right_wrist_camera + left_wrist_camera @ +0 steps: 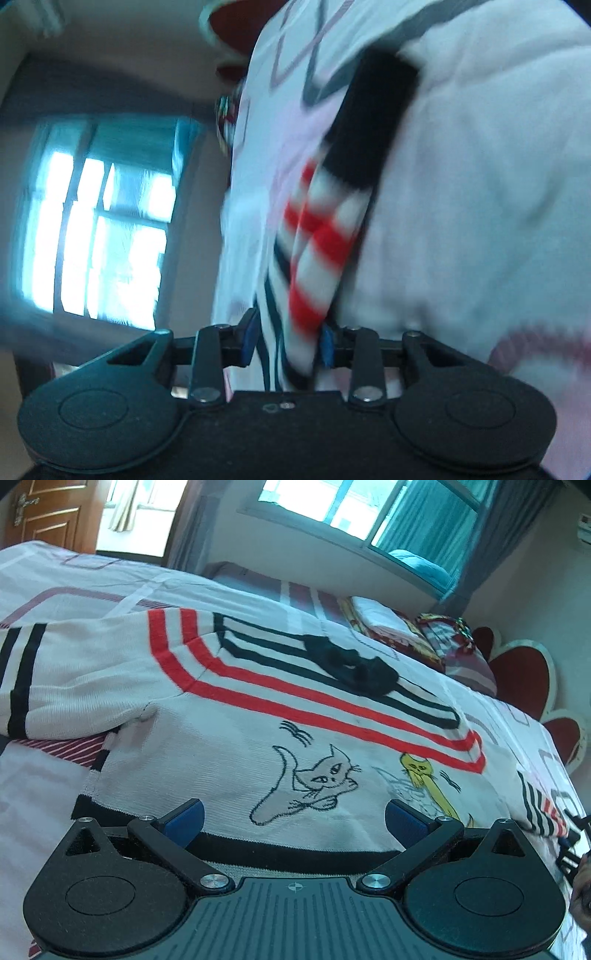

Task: Fold small clothes
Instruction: 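Grasp the black cuff of a striped sleeve with the right tool, then lay the sleeve across the sweater body and open the right tool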

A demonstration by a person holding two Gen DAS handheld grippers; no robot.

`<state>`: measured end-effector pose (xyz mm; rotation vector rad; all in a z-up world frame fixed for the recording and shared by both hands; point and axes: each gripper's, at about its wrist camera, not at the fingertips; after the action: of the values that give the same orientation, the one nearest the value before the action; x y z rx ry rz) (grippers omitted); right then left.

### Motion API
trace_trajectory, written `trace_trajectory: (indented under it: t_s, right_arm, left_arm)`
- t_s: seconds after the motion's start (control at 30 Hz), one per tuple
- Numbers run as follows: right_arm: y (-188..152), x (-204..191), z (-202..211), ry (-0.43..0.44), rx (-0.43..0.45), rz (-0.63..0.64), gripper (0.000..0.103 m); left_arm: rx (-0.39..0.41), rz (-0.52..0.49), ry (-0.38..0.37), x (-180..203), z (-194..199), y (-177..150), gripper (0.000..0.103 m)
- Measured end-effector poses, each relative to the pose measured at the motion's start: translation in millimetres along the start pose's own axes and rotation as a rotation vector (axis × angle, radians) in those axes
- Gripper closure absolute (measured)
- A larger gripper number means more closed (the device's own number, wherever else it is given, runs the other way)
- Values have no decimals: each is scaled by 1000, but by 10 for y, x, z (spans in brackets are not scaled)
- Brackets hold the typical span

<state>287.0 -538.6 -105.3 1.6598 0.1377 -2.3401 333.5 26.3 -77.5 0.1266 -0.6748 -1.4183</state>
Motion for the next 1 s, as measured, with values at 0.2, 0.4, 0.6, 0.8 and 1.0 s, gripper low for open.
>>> trace_trajectory:
  t_s: [0.2,0.4,0.6,0.8,1.0]
  right_arm:
    - [285,74,177,-26,67,8,75]
    - [299,-106,45,-227,69,143,95]
    - [161,-568,-188,-482,75,380,95]
    - [-541,-1482,-727,-502,-14,871,95]
    - [-1910,-1850,-1572,-373,-391,1225,95]
  left_arm:
    - [-6,31,91,-222,-2,2,0]
    - [26,34,291,-323,64,43,0]
    - [-35,45,380,-564,84,87,0]
    - [-46,61,376,-794,220,-16,0]
    - [-21,127,356,-978,456,-92,0]
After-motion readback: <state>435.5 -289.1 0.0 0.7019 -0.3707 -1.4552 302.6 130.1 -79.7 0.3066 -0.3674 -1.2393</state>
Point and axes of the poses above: each gripper's, at about its wrist camera, not at the fingertips, and z roughly against the way its jaws point, x to its right, y to its top, and after that the axes turned 15 degrees about -x, right-handed
